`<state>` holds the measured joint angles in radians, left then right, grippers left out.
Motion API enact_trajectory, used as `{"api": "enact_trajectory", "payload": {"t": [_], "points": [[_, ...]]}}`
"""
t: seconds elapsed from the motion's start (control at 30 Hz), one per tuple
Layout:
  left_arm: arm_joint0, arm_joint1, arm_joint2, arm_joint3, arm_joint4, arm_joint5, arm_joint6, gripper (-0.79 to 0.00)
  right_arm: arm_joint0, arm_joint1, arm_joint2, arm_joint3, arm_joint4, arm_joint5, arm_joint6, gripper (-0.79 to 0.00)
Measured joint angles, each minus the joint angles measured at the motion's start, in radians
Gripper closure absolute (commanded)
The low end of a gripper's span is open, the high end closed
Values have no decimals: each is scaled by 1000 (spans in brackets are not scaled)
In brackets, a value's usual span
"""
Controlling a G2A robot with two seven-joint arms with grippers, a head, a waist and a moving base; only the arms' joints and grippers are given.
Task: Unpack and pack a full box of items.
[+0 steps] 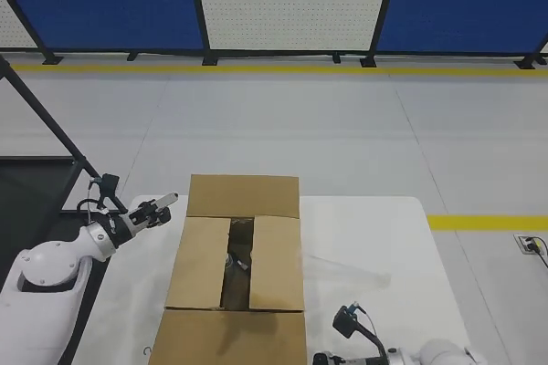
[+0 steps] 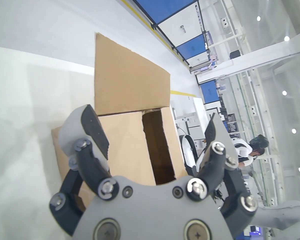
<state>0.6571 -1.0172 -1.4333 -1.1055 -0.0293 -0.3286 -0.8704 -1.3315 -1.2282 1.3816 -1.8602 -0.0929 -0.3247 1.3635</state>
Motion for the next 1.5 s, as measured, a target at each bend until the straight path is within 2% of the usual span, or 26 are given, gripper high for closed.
{"api": "enact_trajectory", "payload": {"t": [0.13,0.4,0.7,1.13,1.33,1.5], "points": [[-88,-15,62,124,37,-60,48,-785,-6,3,-33,-6,20,-20,-20,-785],[-270,-60,192,394,57,-202,59,-785,-36,15,-59,-64,65,-30,-51,-785],[-394,-114,296,614,70,-320,69,-785,-23,24,-97,-72,99,-1,-98,-785],[-478,-176,362,778,38,-380,58,-785,12,34,-159,-64,124,2,-139,-785],[-489,-179,352,809,-4,-447,14,-785,-16,43,-131,-96,149,-44,-193,-785],[-484,-167,333,813,-39,-509,-20,-785,-32,49,-97,-123,107,-61,-284,-785]]}}
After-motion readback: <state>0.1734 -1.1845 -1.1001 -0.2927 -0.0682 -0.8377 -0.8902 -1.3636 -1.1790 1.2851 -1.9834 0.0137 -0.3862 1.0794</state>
